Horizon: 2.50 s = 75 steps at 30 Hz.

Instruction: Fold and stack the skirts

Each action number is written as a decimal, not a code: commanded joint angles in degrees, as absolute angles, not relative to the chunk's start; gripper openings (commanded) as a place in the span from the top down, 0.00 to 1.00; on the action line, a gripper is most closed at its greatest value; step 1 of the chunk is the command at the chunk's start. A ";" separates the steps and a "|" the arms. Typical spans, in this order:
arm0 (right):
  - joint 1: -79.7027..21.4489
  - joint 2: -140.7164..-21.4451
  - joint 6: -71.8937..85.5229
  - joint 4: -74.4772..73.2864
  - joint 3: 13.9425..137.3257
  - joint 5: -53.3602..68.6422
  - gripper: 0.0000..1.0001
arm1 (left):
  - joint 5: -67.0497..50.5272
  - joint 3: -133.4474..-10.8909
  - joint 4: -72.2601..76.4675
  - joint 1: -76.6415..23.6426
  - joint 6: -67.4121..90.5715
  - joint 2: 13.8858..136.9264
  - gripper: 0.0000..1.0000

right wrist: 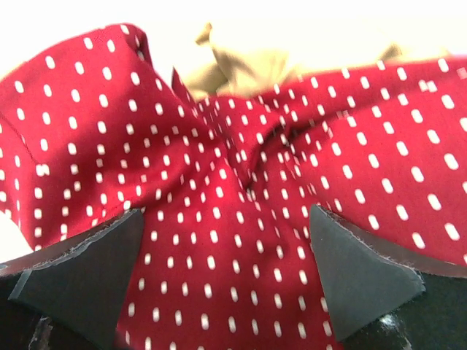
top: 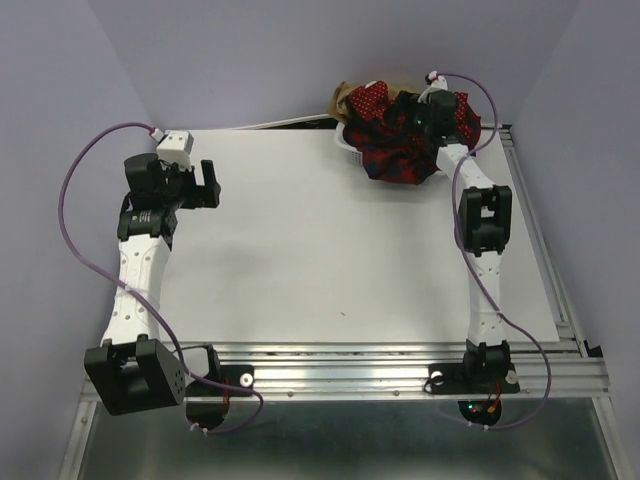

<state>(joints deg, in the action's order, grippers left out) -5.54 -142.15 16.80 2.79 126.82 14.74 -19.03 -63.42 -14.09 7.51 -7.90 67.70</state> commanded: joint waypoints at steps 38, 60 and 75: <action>-7.91 -121.47 15.46 18.37 133.41 15.55 0.99 | -17.58 -63.19 -7.12 7.56 -6.24 63.63 0.01; -25.04 -112.76 25.22 13.80 134.56 41.39 0.99 | -33.57 -72.60 -12.92 20.13 -4.57 65.92 0.01; -26.20 -97.04 8.37 8.46 81.95 39.65 0.99 | -40.78 -68.39 -21.61 21.36 -21.51 66.97 0.02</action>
